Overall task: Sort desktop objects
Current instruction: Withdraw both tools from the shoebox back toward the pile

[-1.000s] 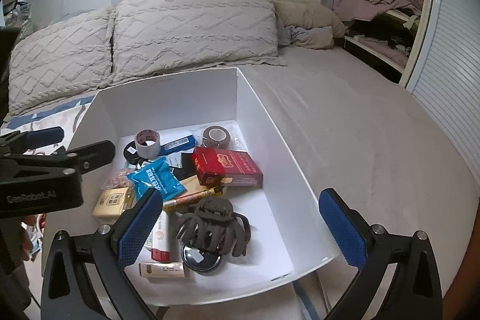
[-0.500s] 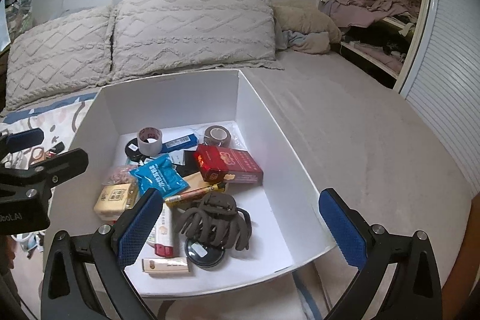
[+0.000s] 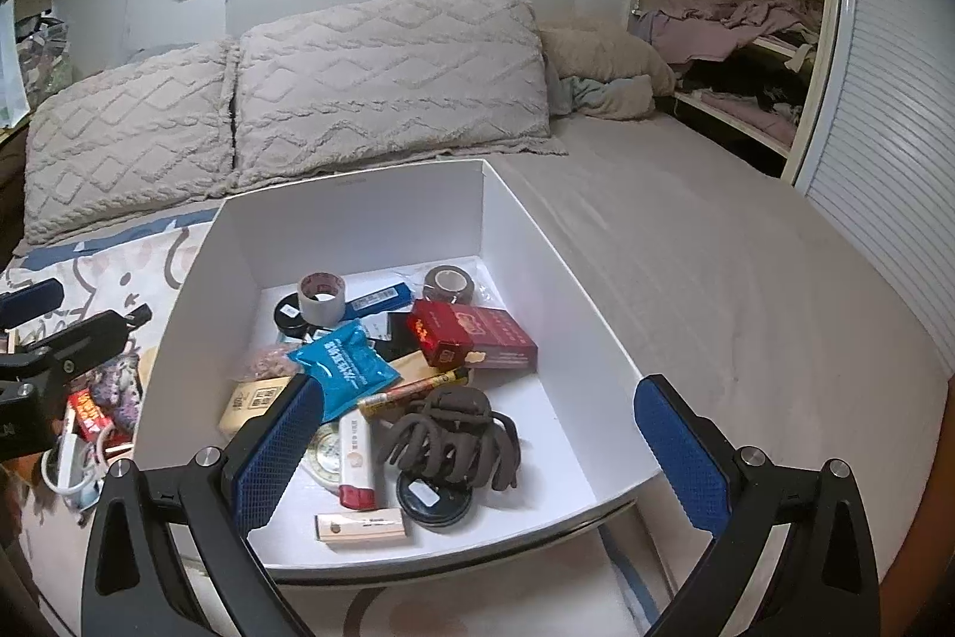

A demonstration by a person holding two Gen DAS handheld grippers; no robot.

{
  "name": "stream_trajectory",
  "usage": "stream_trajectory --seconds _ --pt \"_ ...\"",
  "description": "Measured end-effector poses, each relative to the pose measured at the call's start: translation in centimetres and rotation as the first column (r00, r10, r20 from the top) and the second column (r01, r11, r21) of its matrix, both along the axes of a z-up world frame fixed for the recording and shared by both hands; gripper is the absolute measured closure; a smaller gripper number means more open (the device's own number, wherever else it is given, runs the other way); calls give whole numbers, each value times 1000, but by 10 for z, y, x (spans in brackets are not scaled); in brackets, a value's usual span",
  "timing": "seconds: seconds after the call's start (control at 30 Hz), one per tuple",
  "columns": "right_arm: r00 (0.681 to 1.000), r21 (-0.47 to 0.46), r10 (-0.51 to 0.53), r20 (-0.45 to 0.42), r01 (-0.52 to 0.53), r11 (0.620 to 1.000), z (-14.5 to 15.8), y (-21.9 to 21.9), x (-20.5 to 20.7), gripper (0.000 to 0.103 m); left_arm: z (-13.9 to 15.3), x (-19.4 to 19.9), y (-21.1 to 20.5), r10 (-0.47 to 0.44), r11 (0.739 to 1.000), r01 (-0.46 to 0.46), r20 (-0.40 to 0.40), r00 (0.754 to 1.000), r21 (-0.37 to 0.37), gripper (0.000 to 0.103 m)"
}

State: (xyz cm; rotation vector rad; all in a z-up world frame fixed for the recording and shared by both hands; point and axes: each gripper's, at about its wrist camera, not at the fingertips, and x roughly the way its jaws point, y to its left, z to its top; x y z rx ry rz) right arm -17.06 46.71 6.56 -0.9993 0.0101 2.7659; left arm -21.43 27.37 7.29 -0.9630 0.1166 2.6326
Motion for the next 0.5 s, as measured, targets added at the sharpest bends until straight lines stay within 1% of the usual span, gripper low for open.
stream_trajectory --seconds 0.5 --pt "998 0 21 -59 -21 1000 11 -12 9 0 10 15 -43 31 998 -30 -17 999 48 0"
